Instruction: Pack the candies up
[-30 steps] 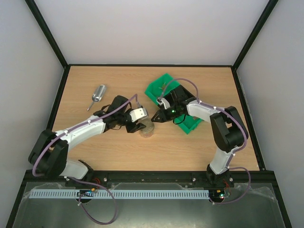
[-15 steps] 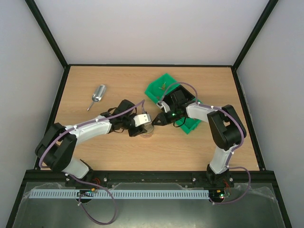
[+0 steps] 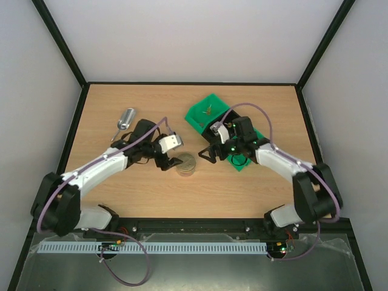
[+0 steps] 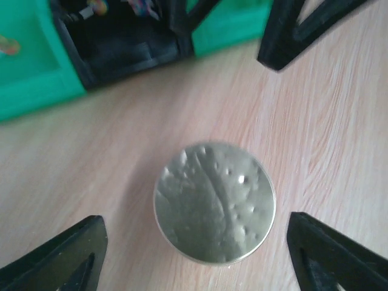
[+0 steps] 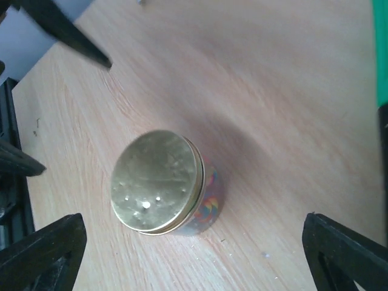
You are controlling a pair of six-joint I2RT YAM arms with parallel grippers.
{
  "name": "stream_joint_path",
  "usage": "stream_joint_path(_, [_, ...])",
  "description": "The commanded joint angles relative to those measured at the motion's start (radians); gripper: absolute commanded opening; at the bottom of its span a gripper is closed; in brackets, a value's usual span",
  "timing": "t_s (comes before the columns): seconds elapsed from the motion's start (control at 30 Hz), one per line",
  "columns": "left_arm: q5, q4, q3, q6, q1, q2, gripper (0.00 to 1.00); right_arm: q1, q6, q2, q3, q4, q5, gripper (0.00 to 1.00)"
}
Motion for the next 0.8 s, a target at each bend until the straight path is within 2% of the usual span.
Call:
stream_joint_path(0.0, [0.087,-0.008,0.056,-0.026,0.031,-0.125,0.96,-0.003,-0.034,-0.180,-0.122,0.209,0.102,0.99])
stream_joint_path(0.07, [0.075,0.020,0.042,-0.063,0.049,-0.185,0.99,-0.003,-0.017,-0.215,-0.198,0.346,0.107,0.99])
stream_joint_path(0.13, [0.037,0.089,0.003,-0.122,0.052,-0.239,0.99,-0.003,0.070,-0.213,-0.280,0.541,0.119,0.99])
stream_joint_path(0.17, [0.031,0.110,-0.015,-0.138,0.052,-0.256,0.99,-0.002,0.109,-0.206,-0.291,0.586,0.127,0.99])
stream_joint_path(0.27, [-0.021,0.104,-0.013,-0.190,0.052,-0.265,0.99,0.001,0.117,-0.148,-0.256,0.581,-0.039,0.99])
stream_joint_path(0.3, [-0.035,0.070,0.011,-0.194,0.055,-0.255,0.99,0.014,0.123,-0.144,-0.265,0.585,-0.049,0.99])
stream_joint_path(0.37, [-0.004,-0.020,0.046,-0.162,0.066,-0.227,0.99,0.051,0.099,-0.182,-0.354,0.652,0.007,0.99])
stream_joint_path(0.5, [-0.004,-0.048,0.023,-0.154,0.069,-0.196,0.99,0.144,0.001,-0.222,-0.525,0.786,0.100,0.99])
stream_joint_path(0.67, [-0.001,-0.076,0.020,-0.123,0.081,-0.136,0.99,0.208,-0.032,-0.069,-0.563,0.942,0.235,0.99])
stream_joint_path(0.77, [-0.002,-0.075,0.025,-0.119,0.084,-0.118,0.99,0.218,-0.044,0.022,-0.542,1.014,0.236,0.99])
